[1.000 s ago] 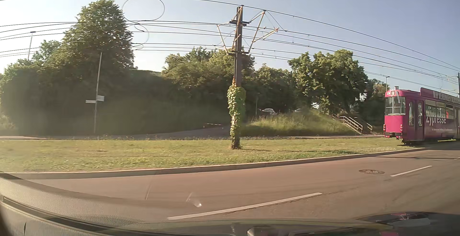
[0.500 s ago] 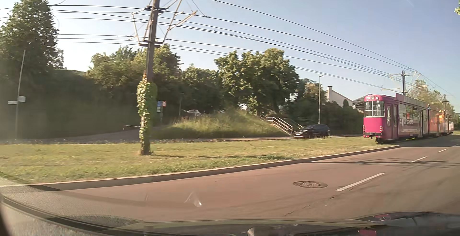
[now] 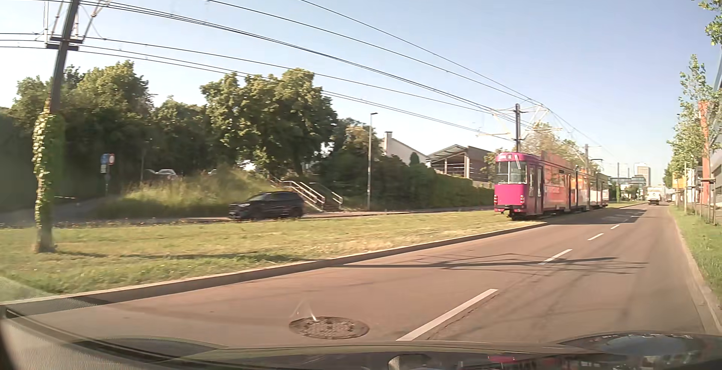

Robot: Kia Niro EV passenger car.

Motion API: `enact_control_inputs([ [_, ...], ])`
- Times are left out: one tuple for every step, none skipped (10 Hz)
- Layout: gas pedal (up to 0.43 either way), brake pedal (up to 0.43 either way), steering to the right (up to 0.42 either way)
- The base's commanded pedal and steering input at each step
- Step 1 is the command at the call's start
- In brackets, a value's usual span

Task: Follow the waypoints while adhering to traffic rules and regulations

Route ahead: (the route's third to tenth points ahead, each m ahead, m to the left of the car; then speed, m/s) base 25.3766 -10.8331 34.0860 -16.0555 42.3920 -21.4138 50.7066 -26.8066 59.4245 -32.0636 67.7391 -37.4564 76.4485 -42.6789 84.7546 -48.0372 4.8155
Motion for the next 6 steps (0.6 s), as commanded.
enact_control_inputs([
  [0.240, 0.000, 0.509],
  [0.240, 0.000, 0.491],
  [0.240, 0.000, 0.468],
  [0.240, 0.000, 0.439],
  [0.240, 0.000, 0.399],
  [0.248, 0.000, 0.352],
])
